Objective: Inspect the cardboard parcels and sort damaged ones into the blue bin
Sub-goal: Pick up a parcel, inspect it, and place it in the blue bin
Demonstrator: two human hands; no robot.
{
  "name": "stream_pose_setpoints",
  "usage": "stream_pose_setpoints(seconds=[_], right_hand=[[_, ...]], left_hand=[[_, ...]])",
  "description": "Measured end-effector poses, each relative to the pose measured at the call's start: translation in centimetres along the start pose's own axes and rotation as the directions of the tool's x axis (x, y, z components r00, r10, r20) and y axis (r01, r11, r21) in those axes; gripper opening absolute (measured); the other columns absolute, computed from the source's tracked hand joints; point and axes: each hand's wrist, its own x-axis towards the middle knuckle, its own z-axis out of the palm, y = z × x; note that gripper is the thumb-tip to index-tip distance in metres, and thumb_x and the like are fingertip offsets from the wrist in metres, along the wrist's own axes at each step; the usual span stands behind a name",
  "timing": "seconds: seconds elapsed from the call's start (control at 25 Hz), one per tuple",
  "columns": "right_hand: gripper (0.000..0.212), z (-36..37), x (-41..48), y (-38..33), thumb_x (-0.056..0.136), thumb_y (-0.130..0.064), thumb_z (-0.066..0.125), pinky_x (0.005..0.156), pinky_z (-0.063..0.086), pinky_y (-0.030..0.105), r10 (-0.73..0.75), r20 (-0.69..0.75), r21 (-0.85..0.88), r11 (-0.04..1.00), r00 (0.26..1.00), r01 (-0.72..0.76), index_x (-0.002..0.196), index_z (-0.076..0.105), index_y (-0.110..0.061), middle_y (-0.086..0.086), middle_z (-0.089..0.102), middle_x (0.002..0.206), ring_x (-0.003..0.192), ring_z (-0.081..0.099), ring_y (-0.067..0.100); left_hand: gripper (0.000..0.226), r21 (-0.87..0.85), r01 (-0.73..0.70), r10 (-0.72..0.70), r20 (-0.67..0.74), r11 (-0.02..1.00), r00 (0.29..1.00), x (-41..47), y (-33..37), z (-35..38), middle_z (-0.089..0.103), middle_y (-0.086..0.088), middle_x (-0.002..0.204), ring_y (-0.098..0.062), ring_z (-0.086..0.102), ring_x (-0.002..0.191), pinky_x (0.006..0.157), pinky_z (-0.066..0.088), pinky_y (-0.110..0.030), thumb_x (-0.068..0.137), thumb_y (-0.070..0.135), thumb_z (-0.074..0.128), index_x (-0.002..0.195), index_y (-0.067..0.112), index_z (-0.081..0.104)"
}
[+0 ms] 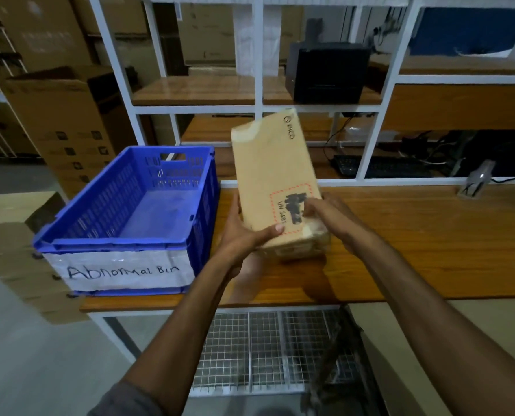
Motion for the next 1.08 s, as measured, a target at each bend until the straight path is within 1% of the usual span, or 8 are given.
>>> stream_pose_setpoints(seconds=[0.12, 0.32, 0.44, 0.6, 0.68, 0.84, 0.96, 1.08], right_hand=[[0.024, -0.3, 0.3, 0.1, 0.095, -0.034, 0.066, 0.082, 0.06, 0.04, -0.074, -0.154, 0.1, 0.991, 0.985, 0.09, 0.115, 0.053, -0.032, -0.01, 0.072, 0.112, 0.096, 0.072, 0.011], [0.052, 0.0, -0.5, 1.0, 0.088, -0.028, 0.082, 0.063, 0.05, 0.013, -0.11, -0.22, -0.027, 0.994, 0.969, 0.107, 0.125, 0.046, -0.021, -0.015, 0.062, 0.112, 0.087, 0.06, -0.006], [0.082, 0.6, -0.9, 2.1, 0.081, -0.02, 0.089, 0.091, 0.053, 0.031, -0.111, -0.203, -0.044, 0.994, 0.973, 0.104, 0.145, 0.038, -0.024, -0.002, 0.054, 0.144, 0.123, 0.057, 0.012], [0.155, -0.7, -1.1, 0.4, 0.06, -0.013, 0.098, 0.117, 0.037, 0.061, -0.061, 0.026, -0.138, 0.988, 0.998, 0.064, 0.158, -0.015, -0.05, 0.003, 0.023, 0.165, 0.151, 0.029, 0.026], [0.167, -1.2, -1.2, -1.2, 0.056, -0.01, 0.099, 0.119, 0.035, 0.06, -0.155, 0.103, -0.172, 0.97, 0.983, 0.171, 0.152, -0.03, -0.054, -0.004, 0.008, 0.169, 0.154, 0.02, 0.026], [0.13, -0.7, -0.4, -4.1, 0.083, -0.036, 0.086, 0.116, 0.04, 0.052, -0.309, -0.101, -0.129, 0.947, 0.946, 0.295, 0.158, -0.019, -0.048, -0.005, 0.003, 0.173, 0.151, 0.03, 0.026], [0.071, 0.2, 0.1, -4.2, 0.101, -0.042, 0.063, 0.099, 0.051, 0.044, -0.383, -0.221, -0.165, 0.921, 0.897, 0.353, 0.157, 0.02, -0.039, -0.002, 0.027, 0.164, 0.133, 0.049, 0.022], [0.042, 1.1, -0.2, -4.4, 0.104, -0.049, 0.054, 0.085, 0.052, 0.037, -0.389, -0.326, -0.163, 0.921, 0.862, 0.354, 0.141, 0.036, -0.042, -0.001, 0.048, 0.149, 0.121, 0.059, 0.021]], left_hand=[[0.126, 0.22, -0.18, 0.176, 0.039, 0.959, 0.984, -0.1, 2.2, 0.5, 0.029, 0.012, 0.148, -0.001, 0.048, 0.128, 0.088, 0.059, -0.019, 0.066, 0.024, 0.101, 0.156, 0.053, 0.016], [0.079, 0.15, -0.14, 0.15, -0.054, 0.979, 0.987, -0.3, 4.0, -0.1, 0.05, 0.006, 0.145, -0.009, 0.061, 0.126, 0.088, 0.061, -0.028, 0.087, 0.044, 0.084, 0.14, 0.026, 0.029], [0.079, 0.214, -0.144, 0.161, -0.064, 0.966, 0.985, -1.6, 3.1, -0.9, 0.049, 0.01, 0.145, -0.01, 0.06, 0.127, 0.077, 0.061, -0.02, 0.087, 0.031, 0.084, 0.142, 0.027, 0.028], [0.137, 0.376, -0.092, 0.051, 0.118, 0.922, 0.992, -2.2, 4.8, -3.7, 0.033, 0.008, 0.159, -0.016, 0.05, 0.138, 0.103, 0.056, -0.044, 0.078, 0.023, 0.092, 0.161, 0.049, -0.014], [0.147, 0.503, -0.118, -0.009, 0.243, 0.856, 0.97, -2.3, 6.4, -4.7, 0.027, 0.006, 0.16, -0.013, 0.043, 0.141, 0.105, 0.05, -0.035, 0.076, 0.016, 0.093, 0.158, 0.051, -0.024], [0.125, 0.624, -0.203, -0.03, 0.341, 0.754, 0.94, -2.4, 7.8, -4.9, 0.026, 0.008, 0.153, -0.013, 0.035, 0.145, 0.115, 0.046, -0.038, 0.072, 0.049, 0.093, 0.159, 0.04, 0.004], [0.103, 0.461, -0.132, 0.117, 0.06, 0.878, 0.991, -2.1, 8.9, -3.5, 0.046, -0.001, 0.143, -0.018, 0.055, 0.131, 0.106, 0.054, -0.05, 0.064, 0.096, 0.061, 0.135, 0.027, 0.035], [0.082, 0.441, -0.148, 0.231, -0.139, 0.885, 0.963, -1.1, 10.9, -1.3, 0.061, -0.002, 0.129, -0.022, 0.065, 0.117, 0.097, 0.057, -0.048, 0.084, 0.088, 0.048, 0.134, 0.023, 0.042]])
